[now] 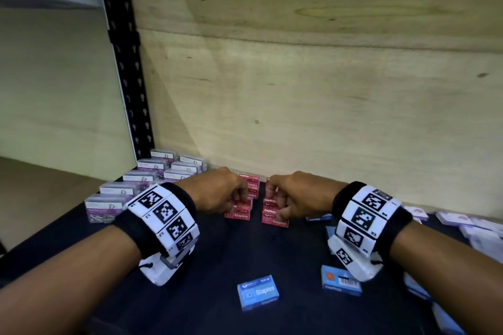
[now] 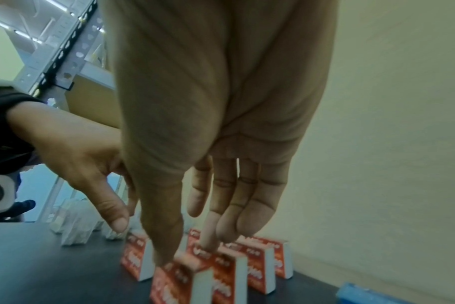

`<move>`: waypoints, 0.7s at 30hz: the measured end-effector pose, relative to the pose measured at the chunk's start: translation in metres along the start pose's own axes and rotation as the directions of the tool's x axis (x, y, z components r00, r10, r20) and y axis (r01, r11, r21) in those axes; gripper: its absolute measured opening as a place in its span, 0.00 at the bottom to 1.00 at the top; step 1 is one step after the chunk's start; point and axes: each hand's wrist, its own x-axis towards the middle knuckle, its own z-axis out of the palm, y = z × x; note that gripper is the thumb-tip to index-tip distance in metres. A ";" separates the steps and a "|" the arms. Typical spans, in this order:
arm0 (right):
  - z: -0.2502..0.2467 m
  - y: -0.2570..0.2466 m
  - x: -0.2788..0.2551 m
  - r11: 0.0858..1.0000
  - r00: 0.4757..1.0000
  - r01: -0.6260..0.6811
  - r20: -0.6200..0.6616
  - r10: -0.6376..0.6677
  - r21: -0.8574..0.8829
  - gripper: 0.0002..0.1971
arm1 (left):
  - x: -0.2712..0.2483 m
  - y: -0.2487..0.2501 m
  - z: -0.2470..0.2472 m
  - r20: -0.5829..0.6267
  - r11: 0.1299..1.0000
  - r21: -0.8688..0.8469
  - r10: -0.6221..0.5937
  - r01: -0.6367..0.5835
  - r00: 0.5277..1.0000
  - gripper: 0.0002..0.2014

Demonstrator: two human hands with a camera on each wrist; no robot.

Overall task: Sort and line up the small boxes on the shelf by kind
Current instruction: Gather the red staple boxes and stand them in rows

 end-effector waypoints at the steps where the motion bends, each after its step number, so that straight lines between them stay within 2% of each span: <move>1: -0.003 0.003 -0.005 1.000 1.000 -0.009 -0.002 0.009 -0.011 0.17 | -0.002 0.002 -0.005 -0.020 1.000 0.024 0.007 -0.007 1.000 0.17; 7: -0.018 0.034 -0.053 0.988 0.990 -0.142 -0.020 0.141 -0.063 0.20 | -0.001 0.034 -0.022 -0.040 0.994 0.102 0.054 -0.050 0.998 0.16; 12: -0.028 0.071 -0.121 0.953 0.955 -0.296 -0.042 0.293 -0.061 0.18 | 0.019 0.089 -0.024 -0.016 0.976 0.135 0.174 -0.170 0.985 0.14; 15: -0.030 0.093 -0.166 0.917 0.920 -0.391 -0.066 0.387 -0.081 0.15 | 0.037 0.127 -0.020 0.004 0.956 0.132 0.263 -0.261 0.965 0.15; 21: -0.022 0.135 -0.250 0.813 0.817 -0.576 -0.083 0.570 -0.085 0.12 | 0.070 0.206 -0.005 0.069 0.896 0.108 0.425 -0.431 0.902 0.13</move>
